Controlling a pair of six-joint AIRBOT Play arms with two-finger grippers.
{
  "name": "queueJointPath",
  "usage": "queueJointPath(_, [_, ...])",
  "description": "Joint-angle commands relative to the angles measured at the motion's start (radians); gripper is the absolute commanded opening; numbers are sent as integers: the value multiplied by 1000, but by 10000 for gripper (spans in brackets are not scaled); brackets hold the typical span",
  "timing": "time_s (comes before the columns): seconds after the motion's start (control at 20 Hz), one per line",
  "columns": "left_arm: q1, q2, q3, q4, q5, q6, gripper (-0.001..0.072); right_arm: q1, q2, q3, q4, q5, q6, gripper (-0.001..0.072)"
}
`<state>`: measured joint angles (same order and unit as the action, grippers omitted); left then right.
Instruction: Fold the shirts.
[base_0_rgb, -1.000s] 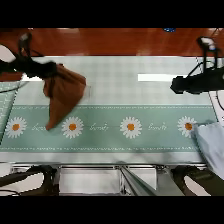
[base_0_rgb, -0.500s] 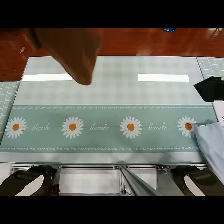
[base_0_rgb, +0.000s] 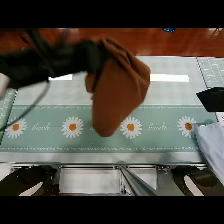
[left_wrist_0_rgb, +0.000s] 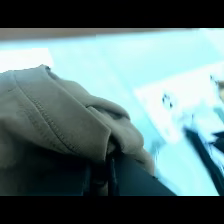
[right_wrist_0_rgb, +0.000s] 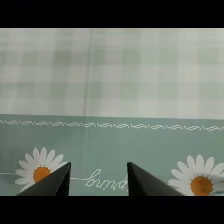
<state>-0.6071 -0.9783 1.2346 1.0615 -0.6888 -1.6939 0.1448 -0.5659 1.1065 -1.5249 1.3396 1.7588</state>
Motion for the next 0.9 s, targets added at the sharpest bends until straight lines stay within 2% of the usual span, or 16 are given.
queueJointPath(0.0, [-57, 2, -265, 0, 124, -66, 21, 0, 2, -72, 9, 3, 6, 407])
queueJointPath(0.2, [19, -14, -512, 0, 123, -66, 21, 0, 2, -222, 74, -73, 18, 407])
queueJointPath(0.3, [36, -31, -598, 0, 121, -124, 27, 0, 1, -323, 126, -172, 56, 407])
queueJointPath(0.35, [36, -40, -620, 0, 116, -132, 149, 0, 0, -368, 153, -224, 71, 407])
queueJointPath(0.4, [39, -55, -622, 6, 93, -121, 517, 0, -12, -407, 184, -268, 73, 408])
queueJointPath(0.5, [91, -61, -593, 20, 0, -72, 505, -1, -70, -428, 193, -301, 68, 408])
queueJointPath(0.6, [220, -48, -523, 23, -146, 20, 505, -2, -126, -408, 91, -301, 68, 408])
queueJointPath(0.75, [505, 7, -429, 23, -339, 182, 505, -121, -153, -323, -60, -206, 69, 408])
queueJointPath(0.85, [718, 64, -440, 18, -380, 202, 505, -284, -143, -324, -68, -191, 69, 408])
